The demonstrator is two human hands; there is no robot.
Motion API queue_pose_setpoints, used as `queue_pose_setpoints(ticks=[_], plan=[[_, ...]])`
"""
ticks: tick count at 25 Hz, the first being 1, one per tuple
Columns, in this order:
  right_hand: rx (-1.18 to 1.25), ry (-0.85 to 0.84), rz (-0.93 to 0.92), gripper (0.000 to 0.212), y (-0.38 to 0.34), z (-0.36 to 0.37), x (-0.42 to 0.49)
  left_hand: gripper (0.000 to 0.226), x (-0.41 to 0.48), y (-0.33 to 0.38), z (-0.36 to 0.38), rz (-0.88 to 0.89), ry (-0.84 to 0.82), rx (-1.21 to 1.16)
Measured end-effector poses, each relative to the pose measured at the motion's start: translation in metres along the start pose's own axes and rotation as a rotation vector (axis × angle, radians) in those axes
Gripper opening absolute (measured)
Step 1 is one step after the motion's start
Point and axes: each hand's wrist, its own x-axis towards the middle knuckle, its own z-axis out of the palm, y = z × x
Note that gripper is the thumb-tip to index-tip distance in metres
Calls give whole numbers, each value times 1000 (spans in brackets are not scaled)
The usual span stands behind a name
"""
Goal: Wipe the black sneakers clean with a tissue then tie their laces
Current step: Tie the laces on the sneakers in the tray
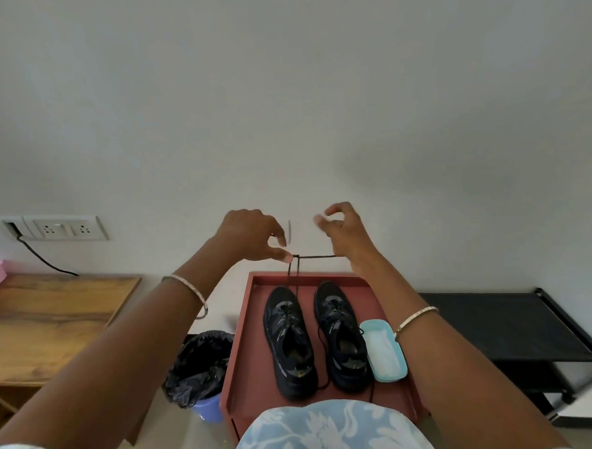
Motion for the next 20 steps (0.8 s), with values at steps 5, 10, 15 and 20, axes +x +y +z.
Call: queue_pose_setpoints(ticks=[5,10,15,20], plan=[[-1019,-378,-253,30,43,1,2,50,17,-36,25,-88,-93,-1],[-780,-48,345,41,174,-99,-27,39,-41,-141,137,-549,-333,-14],[-488,204,472,31,234,-94,-62,36,-68,-133,232,-847,-228,-184],[-495,-17,262,40,205,-43,-54,48,-20,-51,232,-748,-101,-253]])
